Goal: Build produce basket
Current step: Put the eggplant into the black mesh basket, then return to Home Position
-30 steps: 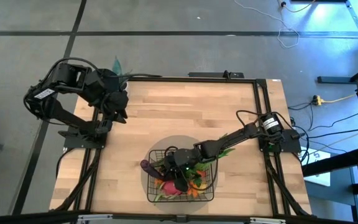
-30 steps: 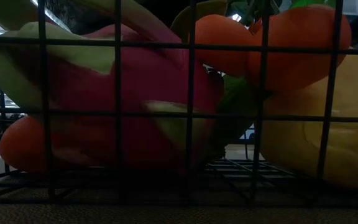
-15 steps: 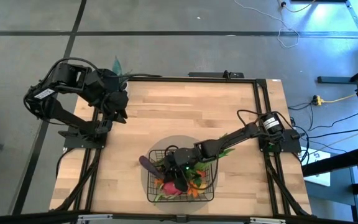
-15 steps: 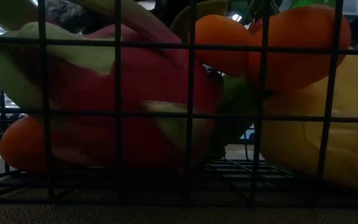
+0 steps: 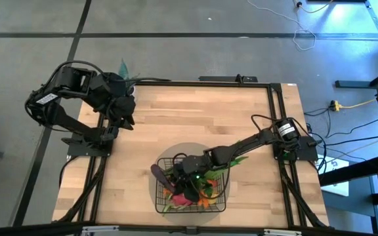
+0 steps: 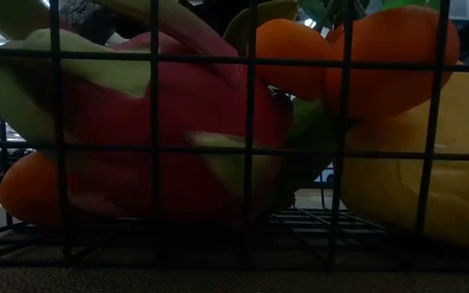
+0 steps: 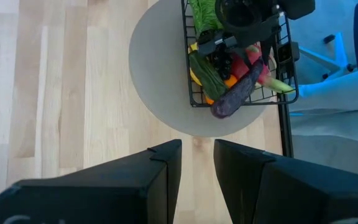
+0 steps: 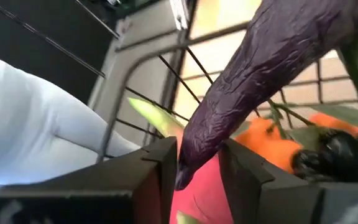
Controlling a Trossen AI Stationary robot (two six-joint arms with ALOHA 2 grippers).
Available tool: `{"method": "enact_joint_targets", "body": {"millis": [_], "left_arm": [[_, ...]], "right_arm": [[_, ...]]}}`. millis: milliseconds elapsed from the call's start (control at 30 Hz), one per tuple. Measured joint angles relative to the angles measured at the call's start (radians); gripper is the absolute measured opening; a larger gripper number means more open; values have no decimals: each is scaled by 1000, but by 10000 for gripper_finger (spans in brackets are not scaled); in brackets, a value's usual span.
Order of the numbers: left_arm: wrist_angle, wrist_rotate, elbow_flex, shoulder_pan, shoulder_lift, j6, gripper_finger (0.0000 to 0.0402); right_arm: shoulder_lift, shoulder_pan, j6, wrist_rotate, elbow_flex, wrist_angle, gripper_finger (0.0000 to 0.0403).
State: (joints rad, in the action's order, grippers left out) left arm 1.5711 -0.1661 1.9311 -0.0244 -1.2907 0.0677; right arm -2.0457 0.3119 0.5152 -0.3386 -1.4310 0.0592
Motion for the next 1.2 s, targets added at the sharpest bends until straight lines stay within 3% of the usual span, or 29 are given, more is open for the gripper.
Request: {"method": "enact_joint_targets", "body": {"millis": [333,700,800,967,1200], "left_arm": [[0,0,0,0,0,0,84],[0,0,0,27,0,-22,84],[0,-1,0,48,0,-25,84],[0,21,0,85,0,-31,84],[0,43,0,145,50,-51,41]], "right_arm": [[2,26,-132,147,-210,-523,100],[2,38,-181,189,-449,-861,99],[2,33,-167,203,-503,-984,81],[2,26,-156,255,-611,-1154,11],[2,26,-200,389,-820,-1442,3]]}}
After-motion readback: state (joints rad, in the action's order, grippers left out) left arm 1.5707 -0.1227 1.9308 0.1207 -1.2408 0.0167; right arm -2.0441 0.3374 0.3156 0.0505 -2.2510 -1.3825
